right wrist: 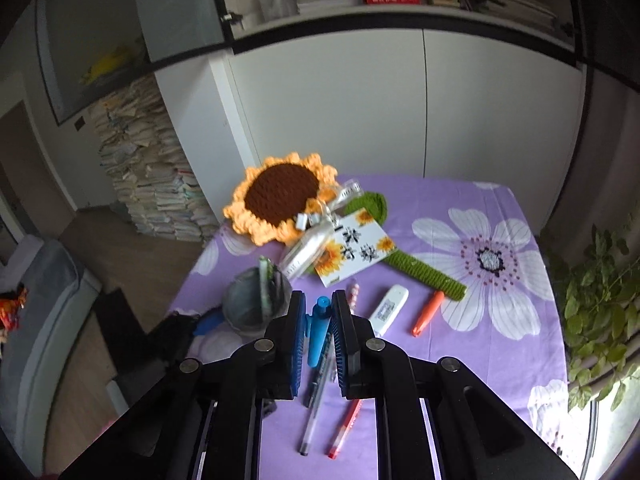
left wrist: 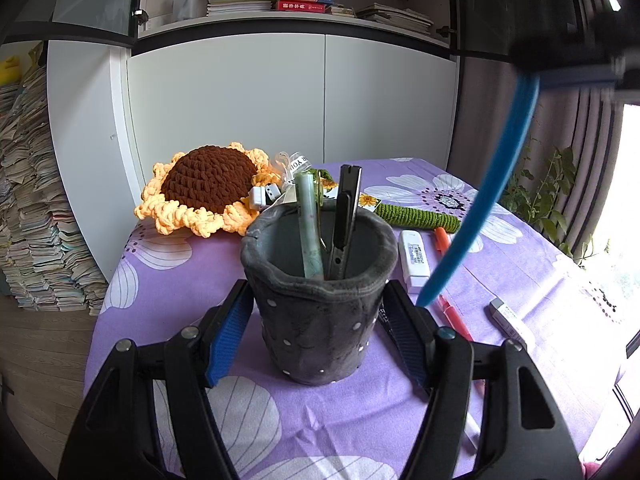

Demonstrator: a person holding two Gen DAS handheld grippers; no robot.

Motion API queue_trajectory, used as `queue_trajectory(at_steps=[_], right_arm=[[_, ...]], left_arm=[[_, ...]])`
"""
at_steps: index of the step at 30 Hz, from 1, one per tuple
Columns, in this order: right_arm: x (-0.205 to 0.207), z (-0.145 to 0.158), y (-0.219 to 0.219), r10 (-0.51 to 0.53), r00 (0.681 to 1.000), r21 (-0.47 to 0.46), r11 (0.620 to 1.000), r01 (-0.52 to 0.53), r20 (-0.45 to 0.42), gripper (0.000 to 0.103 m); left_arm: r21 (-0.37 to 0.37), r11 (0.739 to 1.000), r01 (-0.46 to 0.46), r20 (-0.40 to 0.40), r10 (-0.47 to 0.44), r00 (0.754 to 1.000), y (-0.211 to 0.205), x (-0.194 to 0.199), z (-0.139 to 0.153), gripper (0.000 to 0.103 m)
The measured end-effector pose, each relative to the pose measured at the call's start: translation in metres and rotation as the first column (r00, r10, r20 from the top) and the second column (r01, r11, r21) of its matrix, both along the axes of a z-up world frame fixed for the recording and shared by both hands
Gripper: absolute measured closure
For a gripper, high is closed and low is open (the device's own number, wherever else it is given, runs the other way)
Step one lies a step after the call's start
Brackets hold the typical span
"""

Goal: Organize stationery
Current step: 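Close the right tool on the blue pen, then lift the blue pen into the grey cup and open the right tool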

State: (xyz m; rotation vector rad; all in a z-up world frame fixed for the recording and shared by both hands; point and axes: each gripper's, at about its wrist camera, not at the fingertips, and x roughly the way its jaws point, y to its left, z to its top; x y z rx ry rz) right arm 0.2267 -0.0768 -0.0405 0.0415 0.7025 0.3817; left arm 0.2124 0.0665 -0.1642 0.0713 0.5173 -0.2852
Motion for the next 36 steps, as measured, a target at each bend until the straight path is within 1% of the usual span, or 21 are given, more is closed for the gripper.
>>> queue_trajectory(at_steps=[3, 7, 11, 14, 17, 26, 33, 36], right_arm=[[-0.006, 0.024, 0.008, 0.017, 0.997, 0.011, 1.000, -0.018, 0.074, 0.089], [-0.007, 0.043, 0.016, 0.033, 0.991, 0.015, 0.999, -0.036, 0.133, 0.089], [-0.002, 0.051, 0.027, 0.048, 0.982, 0.010, 0.999, -0.051, 0.182, 0.089], [0.006, 0.044, 0.034, 0.058, 0.980, -0.009, 0.998, -0.057, 0.189, 0.089], [0.014, 0.029, 0.040, 0.061, 0.985, -0.040, 0.998, -0.055, 0.159, 0.089], [0.031, -0.022, 0.053, 0.100, 0.995, -0.099, 0.990, -0.099, 0.013, 0.089], [0.044, -0.040, 0.041, 0.087, 0.992, -0.035, 0.995, -0.091, -0.087, 0.089], [0.041, -0.033, 0.028, 0.079, 0.992, 0.024, 0.997, -0.077, -0.097, 0.089]], left_arm=[[-0.001, 1.000, 0.000, -0.002, 0.000, 1.000, -0.001, -0.001, 0.000, 0.036], [-0.001, 1.000, 0.000, -0.004, 0.000, 1.000, -0.002, 0.000, 0.000, 0.036], [-0.001, 1.000, 0.000, -0.004, 0.000, 1.000, -0.002, 0.000, 0.001, 0.036], [-0.003, 1.000, 0.000, -0.006, 0.000, 1.000, -0.002, 0.001, 0.000, 0.036], [-0.002, 1.000, 0.000, -0.008, 0.000, 1.000, -0.002, 0.000, 0.000, 0.036], [-0.008, 1.000, 0.002, -0.017, -0.003, 1.000, -0.002, 0.002, 0.000, 0.036], [-0.004, 1.000, 0.002, -0.018, -0.002, 1.000, -0.002, 0.004, 0.000, 0.036], [-0.005, 1.000, 0.002, -0.019, -0.002, 1.000, -0.002, 0.005, 0.001, 0.036]])
